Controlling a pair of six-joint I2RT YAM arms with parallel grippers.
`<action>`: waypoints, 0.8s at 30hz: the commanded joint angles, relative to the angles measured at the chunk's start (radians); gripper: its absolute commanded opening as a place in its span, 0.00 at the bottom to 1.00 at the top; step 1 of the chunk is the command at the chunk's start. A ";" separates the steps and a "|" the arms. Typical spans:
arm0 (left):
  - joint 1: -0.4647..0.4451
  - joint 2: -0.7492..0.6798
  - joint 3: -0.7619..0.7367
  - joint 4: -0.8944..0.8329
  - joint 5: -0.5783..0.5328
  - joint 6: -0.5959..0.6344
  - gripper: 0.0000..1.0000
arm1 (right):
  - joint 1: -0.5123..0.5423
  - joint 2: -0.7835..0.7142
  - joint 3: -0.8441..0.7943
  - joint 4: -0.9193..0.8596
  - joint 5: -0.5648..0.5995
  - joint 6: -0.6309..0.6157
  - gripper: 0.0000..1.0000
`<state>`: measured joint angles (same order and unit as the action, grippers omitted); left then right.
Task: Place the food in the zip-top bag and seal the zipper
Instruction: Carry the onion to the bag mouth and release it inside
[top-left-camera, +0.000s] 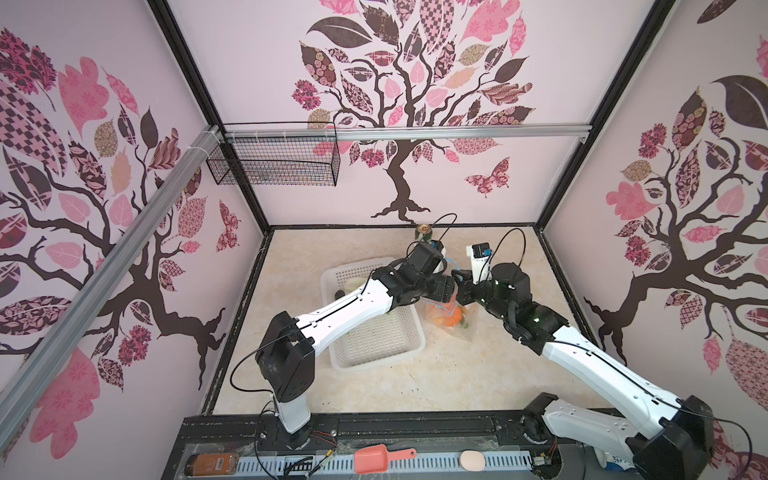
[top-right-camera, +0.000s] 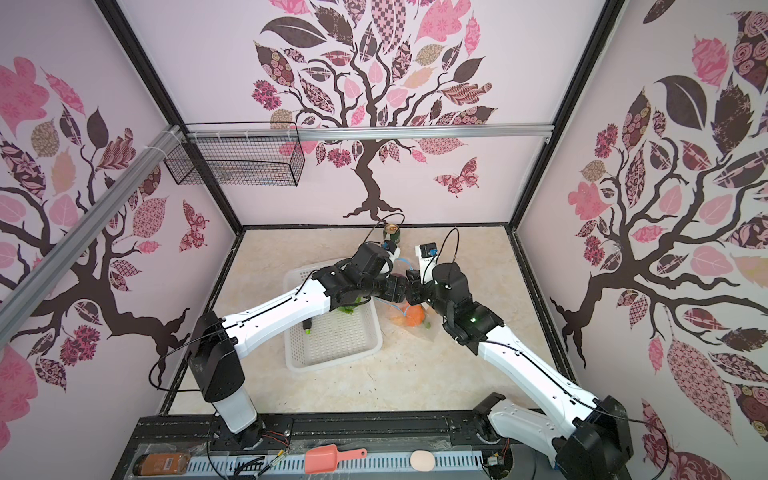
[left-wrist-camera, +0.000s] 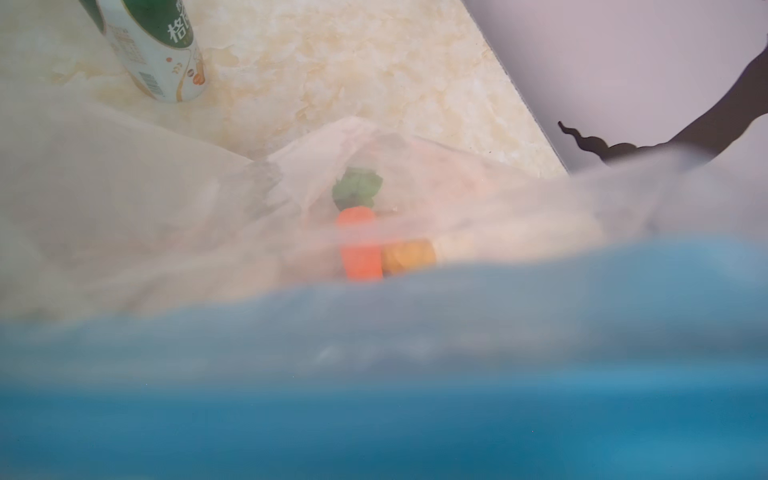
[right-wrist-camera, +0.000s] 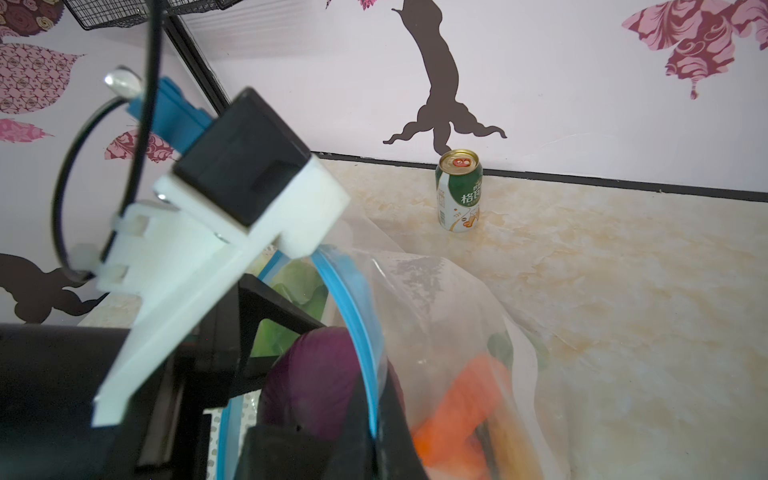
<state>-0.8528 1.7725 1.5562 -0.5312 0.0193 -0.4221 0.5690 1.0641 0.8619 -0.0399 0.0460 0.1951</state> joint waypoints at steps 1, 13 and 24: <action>-0.006 0.010 0.056 -0.054 -0.029 0.014 0.72 | 0.002 -0.004 0.004 0.018 -0.012 0.004 0.00; -0.006 -0.002 0.061 -0.050 -0.005 0.002 0.87 | 0.003 0.005 0.009 0.012 -0.012 0.002 0.00; -0.006 -0.081 0.030 -0.025 0.006 -0.017 0.89 | 0.002 0.002 0.011 0.006 0.007 0.003 0.00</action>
<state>-0.8539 1.7584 1.5688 -0.5720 0.0124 -0.4271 0.5690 1.0649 0.8616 -0.0399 0.0383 0.1951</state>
